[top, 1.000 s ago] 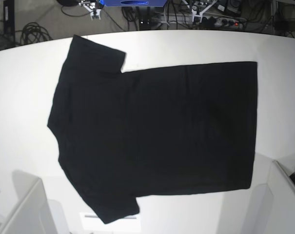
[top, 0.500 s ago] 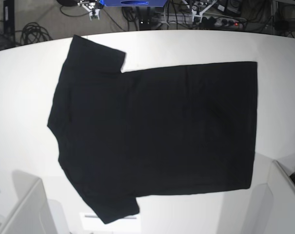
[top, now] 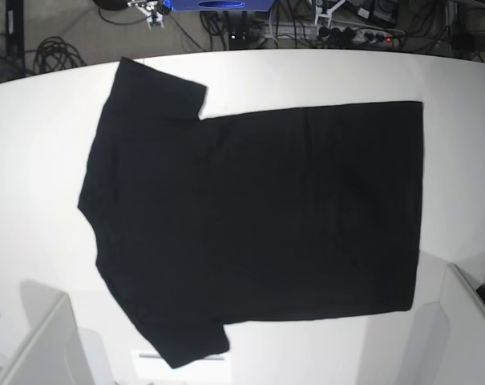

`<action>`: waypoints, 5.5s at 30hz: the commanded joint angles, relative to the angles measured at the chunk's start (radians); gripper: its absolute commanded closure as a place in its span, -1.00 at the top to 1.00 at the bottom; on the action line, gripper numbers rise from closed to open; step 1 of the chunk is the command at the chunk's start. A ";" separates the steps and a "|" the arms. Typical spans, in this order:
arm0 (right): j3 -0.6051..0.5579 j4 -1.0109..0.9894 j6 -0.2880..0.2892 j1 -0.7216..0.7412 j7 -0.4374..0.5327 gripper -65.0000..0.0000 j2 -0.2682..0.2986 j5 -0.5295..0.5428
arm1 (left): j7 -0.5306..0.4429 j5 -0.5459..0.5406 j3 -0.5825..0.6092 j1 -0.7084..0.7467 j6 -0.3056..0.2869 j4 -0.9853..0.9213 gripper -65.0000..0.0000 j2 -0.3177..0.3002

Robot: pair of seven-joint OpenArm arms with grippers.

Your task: Fold the T-shirt properly

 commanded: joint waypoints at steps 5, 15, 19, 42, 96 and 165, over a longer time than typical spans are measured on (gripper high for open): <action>-0.003 0.001 -0.006 -0.045 0.153 -1.00 0.005 0.002 | -0.168 0.006 0.001 0.033 0.004 -0.006 -1.00 -0.008; -0.003 -0.001 -0.006 -0.047 0.159 -1.00 0.008 0.002 | -0.166 0.006 0.001 0.045 0.004 -0.002 -1.00 -0.019; -0.003 0.001 -0.006 -0.047 0.161 -1.00 0.005 0.002 | -0.168 0.006 0.001 0.045 0.004 0.000 -1.00 -0.019; -0.003 0.017 -0.006 -0.080 0.291 -1.00 0.007 0.002 | -0.409 0.007 0.003 0.080 0.004 -0.009 -1.00 -0.020; 0.207 0.625 -0.009 -0.481 0.290 -1.00 0.004 0.010 | -0.199 -0.008 -0.098 0.536 0.004 0.801 -1.00 -0.131; 0.456 1.619 0.264 -0.398 -0.721 0.19 -0.078 0.556 | 0.090 -0.694 -0.614 0.657 -0.126 1.560 0.09 -0.166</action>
